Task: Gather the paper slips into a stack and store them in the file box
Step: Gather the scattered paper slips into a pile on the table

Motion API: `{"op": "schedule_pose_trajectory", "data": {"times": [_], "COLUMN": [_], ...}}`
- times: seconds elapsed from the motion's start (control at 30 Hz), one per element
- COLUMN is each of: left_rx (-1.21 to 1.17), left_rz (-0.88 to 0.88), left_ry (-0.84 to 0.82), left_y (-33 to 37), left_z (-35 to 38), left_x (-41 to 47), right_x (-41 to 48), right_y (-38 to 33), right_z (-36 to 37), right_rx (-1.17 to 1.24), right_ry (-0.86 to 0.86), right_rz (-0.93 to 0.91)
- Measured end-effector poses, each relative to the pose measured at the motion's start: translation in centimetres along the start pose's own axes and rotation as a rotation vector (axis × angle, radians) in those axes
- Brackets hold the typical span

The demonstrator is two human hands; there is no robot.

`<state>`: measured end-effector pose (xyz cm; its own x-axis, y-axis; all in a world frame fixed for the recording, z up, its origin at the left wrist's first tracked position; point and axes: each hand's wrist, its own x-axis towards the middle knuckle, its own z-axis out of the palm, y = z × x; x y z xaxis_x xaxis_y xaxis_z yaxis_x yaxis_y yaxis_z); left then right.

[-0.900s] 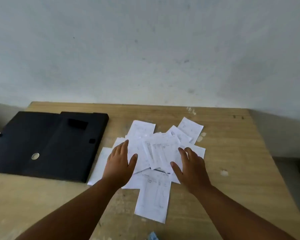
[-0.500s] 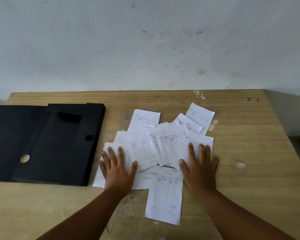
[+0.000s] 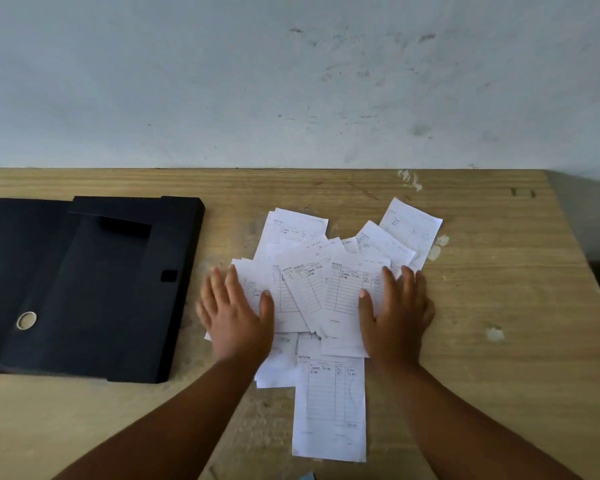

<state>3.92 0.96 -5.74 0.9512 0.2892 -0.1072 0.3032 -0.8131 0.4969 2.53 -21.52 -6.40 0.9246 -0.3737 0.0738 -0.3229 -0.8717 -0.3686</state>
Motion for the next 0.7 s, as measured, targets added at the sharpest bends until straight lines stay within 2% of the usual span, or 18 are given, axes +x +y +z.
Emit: {"op": "schedule_pose_trajectory", "data": {"times": [0.07,0.13,0.23,0.33,0.43,0.5,0.57,0.63,0.7], "left_rx": [0.018,0.026,-0.054,-0.224,-0.278,-0.238,-0.170,-0.114,-0.079], "left_rz": [0.003,0.105,0.228,0.144,0.072,0.041,0.057,0.132,0.178], "left_ry": [-0.080,-0.129,-0.163,-0.172,-0.084,-0.015,0.006,-0.043,-0.118], "left_y": [-0.9,-0.7,1.2,3.5,4.2,3.5,2.3,1.5,1.2], "left_z": [0.2,0.8,2.2,3.0,2.2,1.4,0.9,1.0,1.6], "left_x": [0.4,0.1,-0.9,-1.3,-0.3,0.9,2.3,3.4,3.8], "right_x": [0.9,1.1,0.6,0.3,1.5,3.1,4.9,6.6,8.0], "right_y": [0.5,0.1,-1.7,-3.4,-3.0,-1.7,-0.1,1.2,1.7], "right_z": [0.1,0.6,1.3,1.6,1.2,0.8,0.5,0.4,0.5], "right_rx": [-0.008,-0.010,0.084,0.269,0.383,0.326,0.221,0.131,0.094], "right_ry": [-0.071,-0.159,-0.181,-0.175,-0.098,0.030,0.102,0.060,-0.021], "right_rz": [-0.008,-0.078,-0.159,-0.136,-0.144,-0.113,0.020,0.148,0.131]}}
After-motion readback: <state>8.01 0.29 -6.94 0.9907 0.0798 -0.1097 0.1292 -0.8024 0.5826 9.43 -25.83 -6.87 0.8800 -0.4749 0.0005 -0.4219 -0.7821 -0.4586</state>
